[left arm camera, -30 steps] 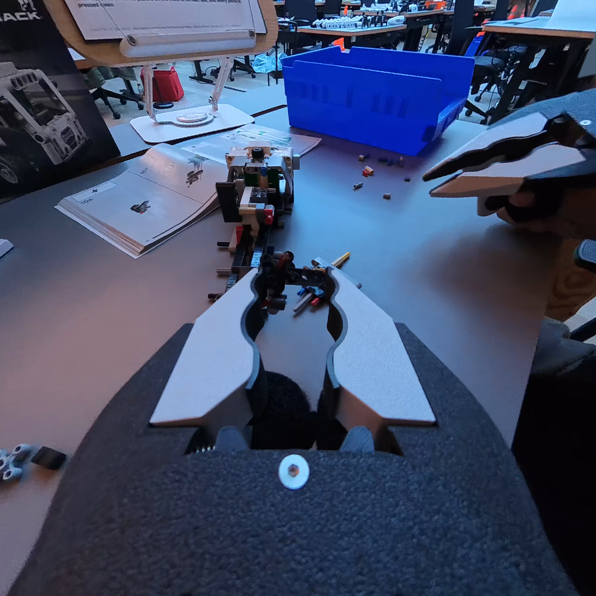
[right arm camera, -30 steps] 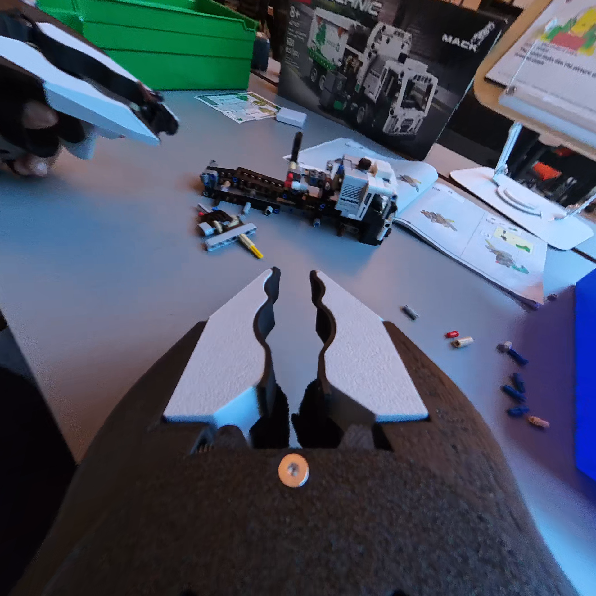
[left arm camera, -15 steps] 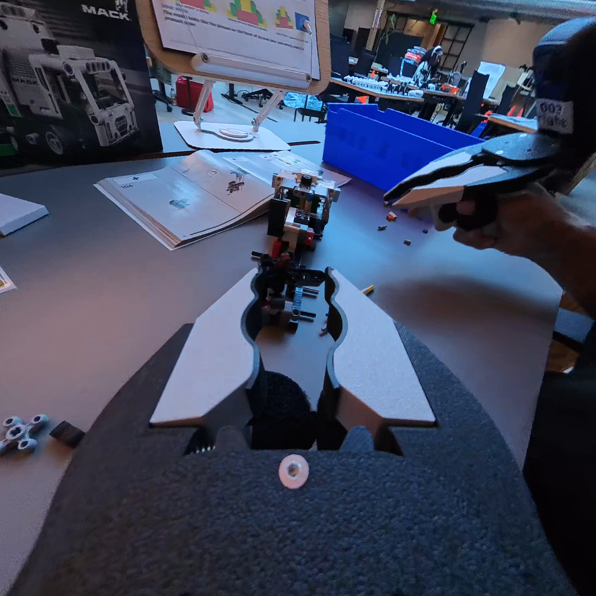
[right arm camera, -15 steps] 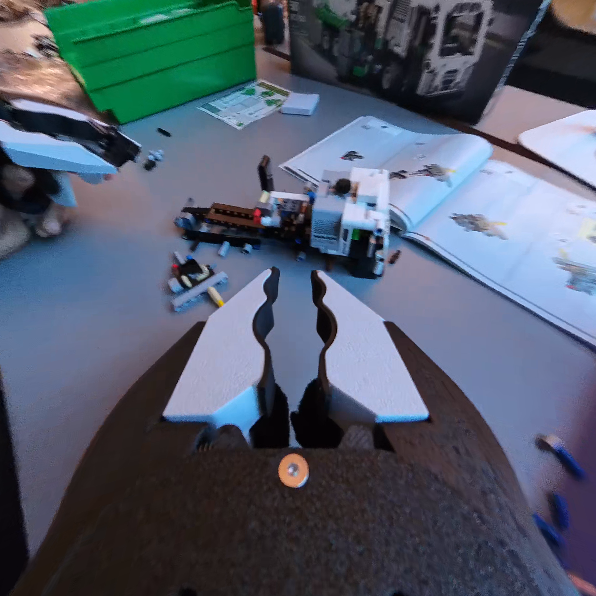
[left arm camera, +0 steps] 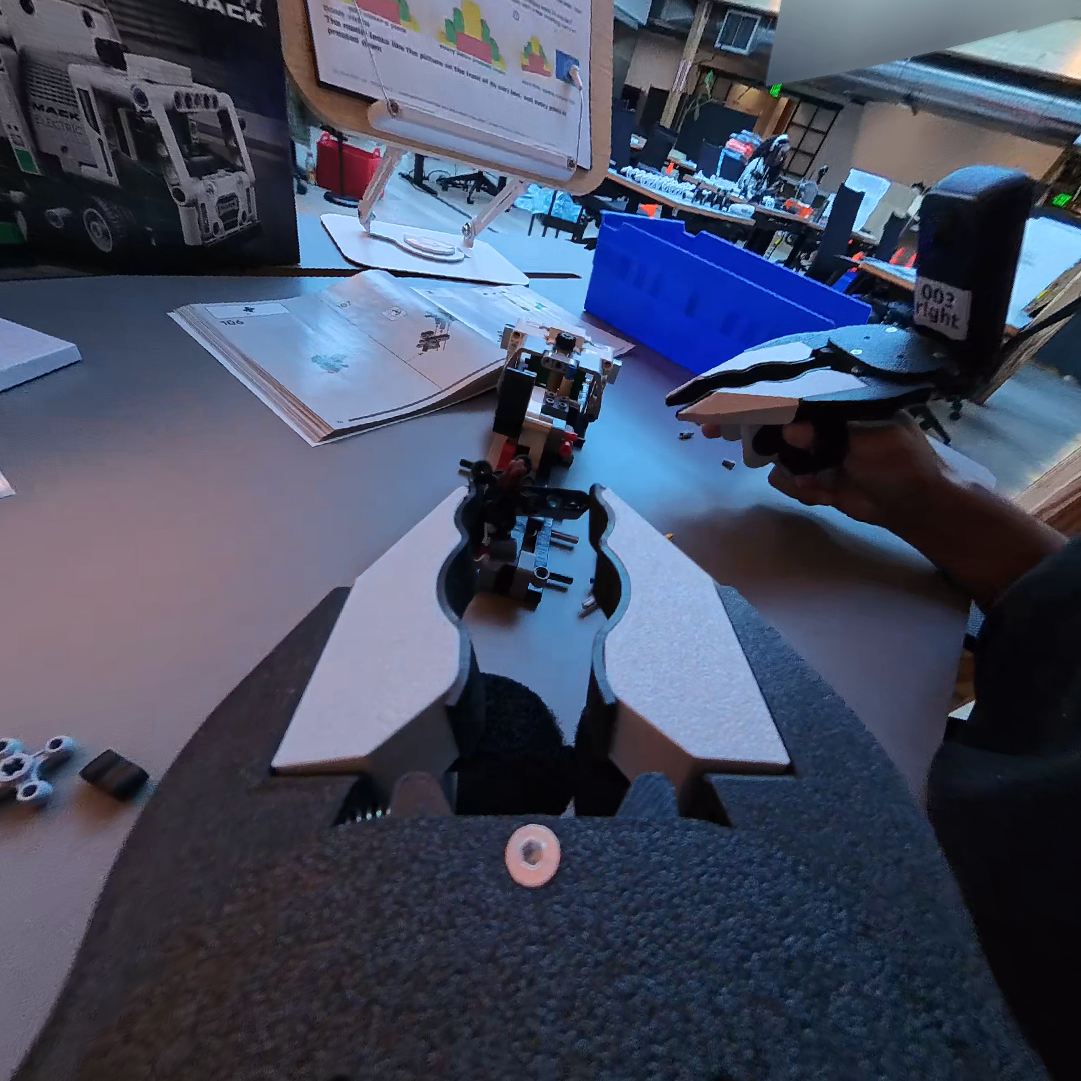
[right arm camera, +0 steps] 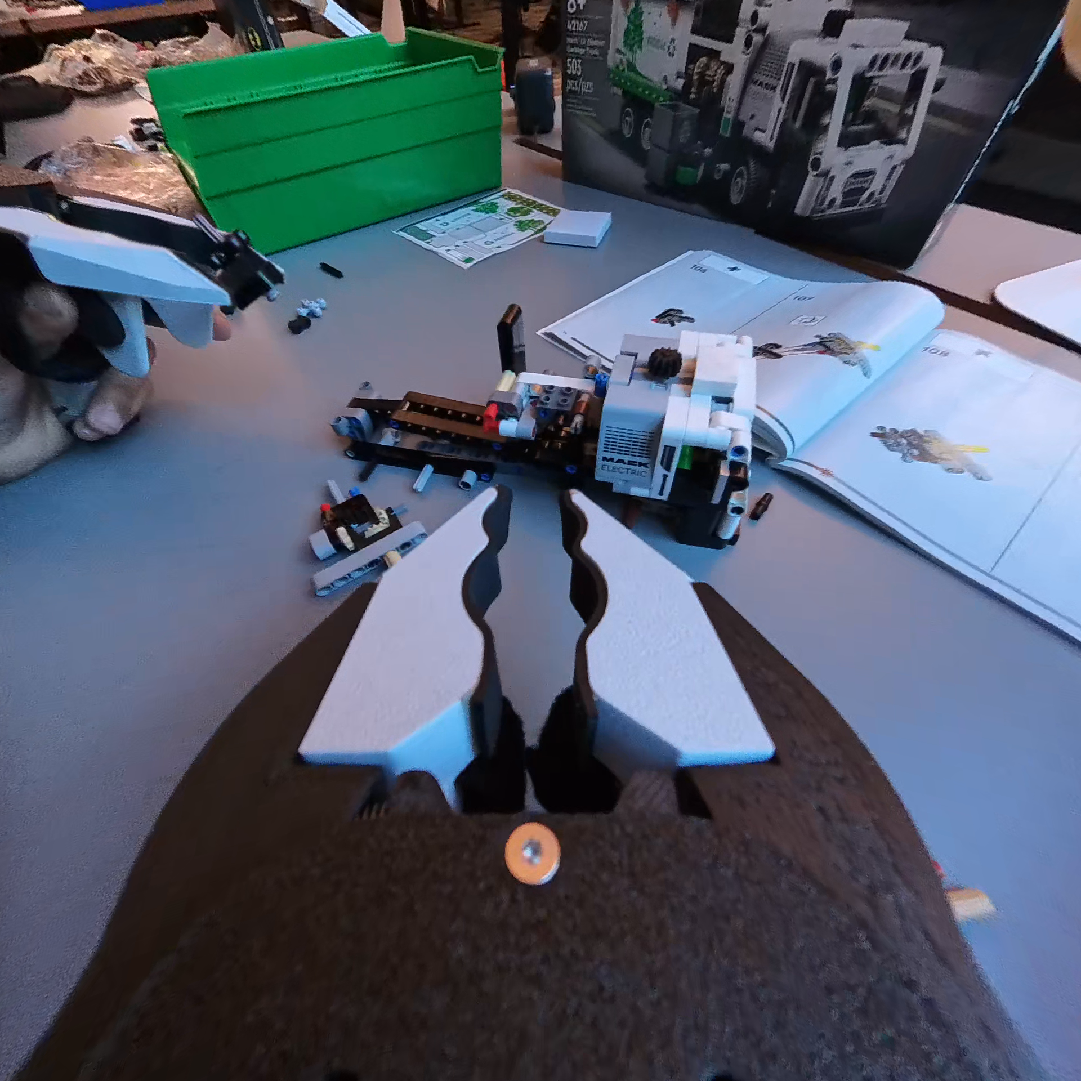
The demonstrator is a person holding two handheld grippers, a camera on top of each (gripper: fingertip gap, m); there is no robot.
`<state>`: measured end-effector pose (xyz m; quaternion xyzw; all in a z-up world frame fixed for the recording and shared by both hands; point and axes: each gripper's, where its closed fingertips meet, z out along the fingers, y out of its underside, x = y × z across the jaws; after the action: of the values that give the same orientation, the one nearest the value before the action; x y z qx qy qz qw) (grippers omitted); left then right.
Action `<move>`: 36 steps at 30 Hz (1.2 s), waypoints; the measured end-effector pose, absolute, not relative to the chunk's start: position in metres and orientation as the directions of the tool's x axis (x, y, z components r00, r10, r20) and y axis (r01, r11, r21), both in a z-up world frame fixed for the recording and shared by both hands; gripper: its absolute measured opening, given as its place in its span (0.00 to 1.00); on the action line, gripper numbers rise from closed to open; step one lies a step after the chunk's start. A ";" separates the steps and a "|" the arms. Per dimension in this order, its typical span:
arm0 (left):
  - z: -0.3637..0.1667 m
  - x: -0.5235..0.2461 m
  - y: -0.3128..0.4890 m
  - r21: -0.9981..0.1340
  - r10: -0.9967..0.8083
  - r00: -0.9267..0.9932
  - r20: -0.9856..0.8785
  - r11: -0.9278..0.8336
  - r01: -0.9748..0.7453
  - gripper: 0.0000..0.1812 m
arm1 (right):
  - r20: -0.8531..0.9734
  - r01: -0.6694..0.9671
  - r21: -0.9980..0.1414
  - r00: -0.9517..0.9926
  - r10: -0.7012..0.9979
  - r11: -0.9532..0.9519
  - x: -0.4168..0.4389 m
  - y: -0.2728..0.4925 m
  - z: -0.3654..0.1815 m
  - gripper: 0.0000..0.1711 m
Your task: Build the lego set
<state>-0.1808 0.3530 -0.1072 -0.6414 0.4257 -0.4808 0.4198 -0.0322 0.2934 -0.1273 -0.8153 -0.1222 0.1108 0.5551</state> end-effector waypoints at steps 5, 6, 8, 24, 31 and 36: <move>-0.100 -0.186 0.354 -0.949 -0.945 0.159 0.285 -0.301 -0.089 0.18 | -0.028 0.115 -0.922 0.933 0.359 -0.371 -0.046 0.295 -0.133 0.10; -0.099 -0.186 0.354 -0.950 -0.945 0.157 0.286 -0.301 -0.082 0.18 | -0.003 0.142 -0.918 0.932 0.363 -0.371 -0.048 0.296 -0.135 0.10; -0.097 -0.187 0.354 -0.952 -0.947 0.150 0.285 -0.297 -0.068 0.18 | 0.017 0.167 -0.909 0.929 0.369 -0.381 -0.053 0.296 -0.139 0.10; -0.090 -0.189 0.343 -0.976 -0.970 0.139 0.201 -0.210 -0.054 0.18 | -0.123 0.016 -0.804 0.974 0.192 -0.594 -0.122 0.271 -0.167 0.20; -0.089 -0.190 0.342 -0.974 -0.969 0.123 0.215 -0.222 -0.047 0.18 | -0.108 0.029 -0.794 0.976 0.187 -0.607 -0.125 0.271 -0.171 0.21; -0.091 -0.188 0.341 -0.978 -0.973 0.132 0.190 -0.199 -0.059 0.18 | -0.106 0.048 -0.777 0.973 0.205 -0.627 -0.129 0.270 -0.178 0.20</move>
<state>-0.1883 0.3406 -0.0906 -0.5948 0.4339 -0.4956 0.4608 -0.1291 0.2704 -0.1777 -0.8973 -0.0704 0.0925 0.4259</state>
